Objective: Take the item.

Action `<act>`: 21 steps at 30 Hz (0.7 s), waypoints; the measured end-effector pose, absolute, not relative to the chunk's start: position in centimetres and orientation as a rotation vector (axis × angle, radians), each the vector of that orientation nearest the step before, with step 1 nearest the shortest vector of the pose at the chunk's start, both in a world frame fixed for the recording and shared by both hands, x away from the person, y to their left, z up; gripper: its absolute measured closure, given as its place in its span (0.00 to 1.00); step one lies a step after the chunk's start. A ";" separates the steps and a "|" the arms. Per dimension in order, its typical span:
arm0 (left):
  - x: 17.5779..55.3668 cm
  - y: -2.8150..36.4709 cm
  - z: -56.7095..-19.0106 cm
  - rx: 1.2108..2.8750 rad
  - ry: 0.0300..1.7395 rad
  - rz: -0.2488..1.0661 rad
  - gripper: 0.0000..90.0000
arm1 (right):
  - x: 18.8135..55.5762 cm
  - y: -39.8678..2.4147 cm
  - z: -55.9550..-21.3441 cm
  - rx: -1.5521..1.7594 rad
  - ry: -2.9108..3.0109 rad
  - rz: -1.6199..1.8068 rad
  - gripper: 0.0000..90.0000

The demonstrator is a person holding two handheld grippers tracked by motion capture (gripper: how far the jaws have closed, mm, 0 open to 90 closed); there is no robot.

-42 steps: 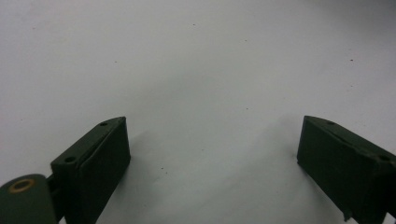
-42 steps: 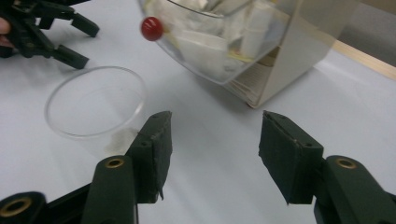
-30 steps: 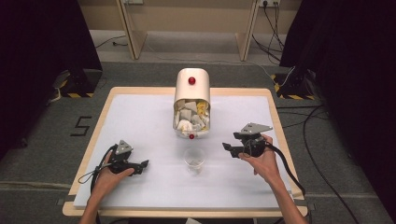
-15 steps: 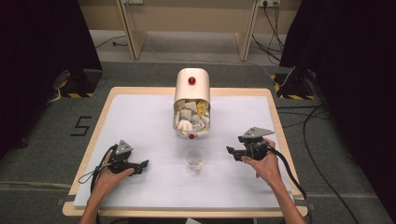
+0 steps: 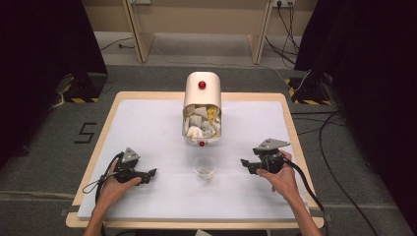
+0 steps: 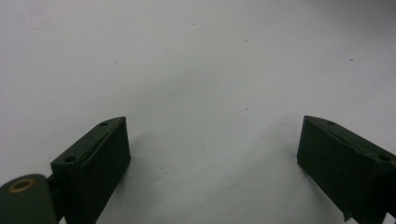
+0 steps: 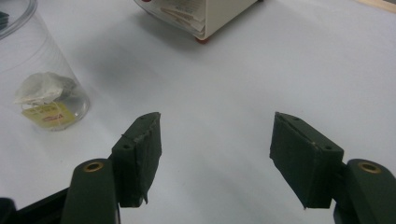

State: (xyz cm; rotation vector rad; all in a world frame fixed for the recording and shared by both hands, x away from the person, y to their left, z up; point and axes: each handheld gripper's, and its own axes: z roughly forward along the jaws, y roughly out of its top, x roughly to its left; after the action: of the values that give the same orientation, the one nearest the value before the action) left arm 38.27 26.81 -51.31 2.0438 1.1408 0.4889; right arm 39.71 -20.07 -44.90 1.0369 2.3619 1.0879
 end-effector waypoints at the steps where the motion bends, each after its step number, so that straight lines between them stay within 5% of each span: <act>1: 38.3 26.8 -51.3 2.044 1.141 0.489 0.09 | 39.7 -20.1 -44.9 1.042 2.361 1.089 0.38; 21: 38.3 26.8 -51.3 2.044 1.141 0.489 0.09 | 38.8 -21.2 -45.9 1.086 2.326 1.102 0.31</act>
State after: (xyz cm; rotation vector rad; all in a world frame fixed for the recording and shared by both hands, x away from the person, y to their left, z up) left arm 38.27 26.80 -51.31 2.0438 1.1406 0.4892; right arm 38.84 -21.17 -45.90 1.0861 2.3264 1.1017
